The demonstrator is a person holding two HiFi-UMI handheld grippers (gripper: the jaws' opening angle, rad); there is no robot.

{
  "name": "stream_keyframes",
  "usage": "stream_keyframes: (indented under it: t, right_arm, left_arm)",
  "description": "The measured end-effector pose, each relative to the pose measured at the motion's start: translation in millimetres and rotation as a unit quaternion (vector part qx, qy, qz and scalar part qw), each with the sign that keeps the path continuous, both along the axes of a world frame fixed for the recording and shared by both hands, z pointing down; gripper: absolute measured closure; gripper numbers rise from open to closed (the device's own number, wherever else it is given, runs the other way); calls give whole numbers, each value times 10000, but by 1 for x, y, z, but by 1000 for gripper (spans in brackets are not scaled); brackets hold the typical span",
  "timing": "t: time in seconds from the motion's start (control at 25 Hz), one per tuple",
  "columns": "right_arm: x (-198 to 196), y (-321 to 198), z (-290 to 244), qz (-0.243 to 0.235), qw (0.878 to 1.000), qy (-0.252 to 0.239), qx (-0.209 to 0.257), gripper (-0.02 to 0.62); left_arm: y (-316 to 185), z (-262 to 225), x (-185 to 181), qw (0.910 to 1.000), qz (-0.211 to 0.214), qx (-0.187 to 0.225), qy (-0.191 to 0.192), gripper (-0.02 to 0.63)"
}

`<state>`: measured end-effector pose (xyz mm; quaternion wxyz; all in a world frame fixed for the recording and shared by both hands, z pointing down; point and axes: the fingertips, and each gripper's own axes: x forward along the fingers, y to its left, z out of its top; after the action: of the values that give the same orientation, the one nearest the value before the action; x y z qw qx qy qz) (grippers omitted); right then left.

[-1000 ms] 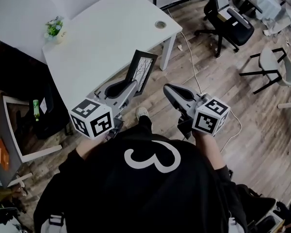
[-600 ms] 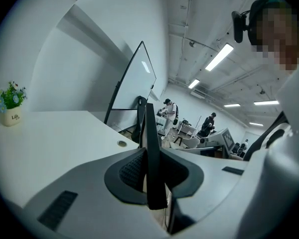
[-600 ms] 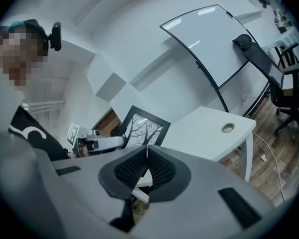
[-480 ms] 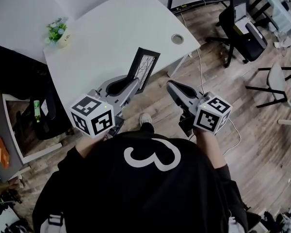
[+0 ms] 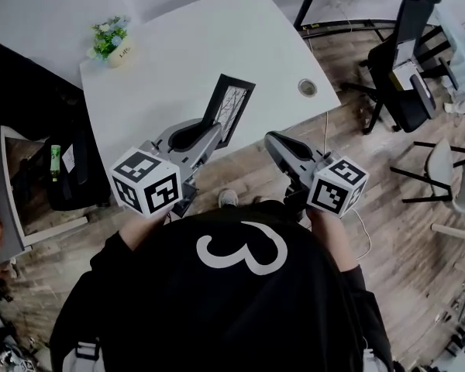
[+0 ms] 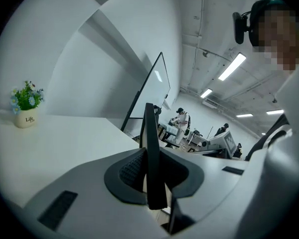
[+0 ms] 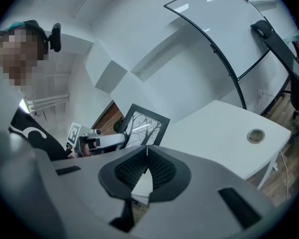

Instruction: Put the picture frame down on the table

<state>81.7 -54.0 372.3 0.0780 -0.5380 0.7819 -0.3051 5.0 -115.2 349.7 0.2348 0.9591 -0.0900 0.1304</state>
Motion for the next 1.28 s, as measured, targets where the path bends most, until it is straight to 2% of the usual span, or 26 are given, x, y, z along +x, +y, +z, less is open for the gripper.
stream_keyframes:
  t: [0.4, 0.64, 0.92, 1.28]
  right_arm:
    - [-3, -59, -6, -756, 9971, -52, 99, 571]
    - [2, -97, -12, -1369, 9905, -32, 108, 571]
    - [21, -133, -14, -1941, 9810, -13, 38, 571]
    - [51, -158, 0, -2344, 9720, -114, -135, 571]
  left_arm:
    - [-44, -5, -10, 9971, -759, -18, 16, 540]
    - [-71, -10, -7, 9909, -1342, -10, 39, 540]
    - [-96, -5, 10, 9822, -1871, -138, 31, 540]
    - [-112, 8, 40, 9741, -2241, -281, -60, 540]
